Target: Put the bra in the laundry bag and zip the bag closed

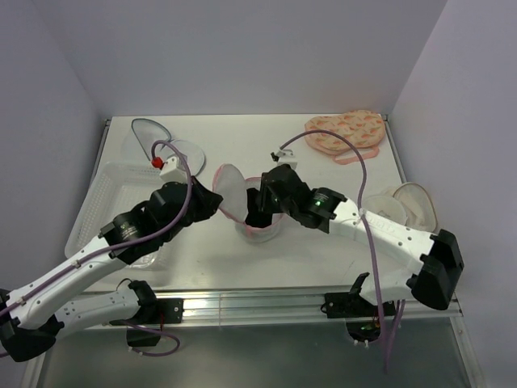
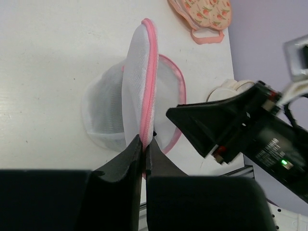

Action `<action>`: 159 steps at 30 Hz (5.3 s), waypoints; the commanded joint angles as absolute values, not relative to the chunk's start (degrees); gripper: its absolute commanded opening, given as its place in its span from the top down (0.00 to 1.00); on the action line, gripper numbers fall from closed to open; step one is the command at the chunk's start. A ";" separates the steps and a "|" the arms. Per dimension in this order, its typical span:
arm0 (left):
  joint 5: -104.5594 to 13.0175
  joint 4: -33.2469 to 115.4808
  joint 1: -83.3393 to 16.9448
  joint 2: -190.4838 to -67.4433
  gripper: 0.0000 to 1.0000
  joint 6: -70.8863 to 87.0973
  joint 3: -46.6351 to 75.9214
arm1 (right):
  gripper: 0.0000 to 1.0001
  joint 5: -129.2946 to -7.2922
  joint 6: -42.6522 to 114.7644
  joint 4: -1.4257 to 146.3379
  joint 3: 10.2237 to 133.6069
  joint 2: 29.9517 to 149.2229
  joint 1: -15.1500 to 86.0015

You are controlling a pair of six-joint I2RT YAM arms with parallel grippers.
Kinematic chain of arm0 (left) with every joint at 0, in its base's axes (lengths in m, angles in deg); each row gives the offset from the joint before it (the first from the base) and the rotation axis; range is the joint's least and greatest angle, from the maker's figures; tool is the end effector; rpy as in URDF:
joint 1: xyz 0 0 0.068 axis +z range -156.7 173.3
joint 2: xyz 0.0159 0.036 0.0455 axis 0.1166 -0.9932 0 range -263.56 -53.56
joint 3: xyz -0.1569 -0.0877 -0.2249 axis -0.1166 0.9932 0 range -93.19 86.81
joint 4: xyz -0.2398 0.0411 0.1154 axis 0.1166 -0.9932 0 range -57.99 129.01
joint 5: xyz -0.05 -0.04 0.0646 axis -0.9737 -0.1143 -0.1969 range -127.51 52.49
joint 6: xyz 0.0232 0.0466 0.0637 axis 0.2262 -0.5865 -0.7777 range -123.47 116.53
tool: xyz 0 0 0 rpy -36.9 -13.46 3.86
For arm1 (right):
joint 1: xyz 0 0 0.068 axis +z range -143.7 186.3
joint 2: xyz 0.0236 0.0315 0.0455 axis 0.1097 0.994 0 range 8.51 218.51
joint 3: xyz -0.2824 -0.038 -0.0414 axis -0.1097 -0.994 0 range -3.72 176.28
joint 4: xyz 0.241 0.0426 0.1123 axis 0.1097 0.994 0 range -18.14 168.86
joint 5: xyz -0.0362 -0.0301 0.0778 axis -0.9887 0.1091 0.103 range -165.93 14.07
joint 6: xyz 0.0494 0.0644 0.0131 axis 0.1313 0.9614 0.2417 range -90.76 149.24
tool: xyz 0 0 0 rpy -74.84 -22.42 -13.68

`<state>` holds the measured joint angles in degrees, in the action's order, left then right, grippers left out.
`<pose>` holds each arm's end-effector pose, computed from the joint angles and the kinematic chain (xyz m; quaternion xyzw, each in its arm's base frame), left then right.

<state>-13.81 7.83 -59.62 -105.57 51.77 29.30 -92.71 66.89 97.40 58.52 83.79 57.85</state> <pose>0.1557 -0.1584 0.3574 -0.1261 0.8262 -0.3199 0.4463 0.2156 0.2384 0.2964 -0.0451 0.8925 0.2078 0.3978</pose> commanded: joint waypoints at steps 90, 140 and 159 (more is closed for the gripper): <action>-31.98 59.23 -42.20 -125.99 0.67 47.59 61.94 | 0.54 -73.12 77.94 65.26 51.47 111.51 39.52; -24.24 34.44 -42.65 -95.39 0.61 46.27 57.37 | 0.36 -83.21 108.05 76.53 18.17 44.88 59.87; -24.06 31.81 -42.65 -93.72 0.62 45.92 56.14 | 0.47 -98.70 121.52 56.84 15.97 62.73 70.55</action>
<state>-23.69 31.48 -42.53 -94.24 46.90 58.58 -94.76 119.70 60.75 14.63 61.08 70.18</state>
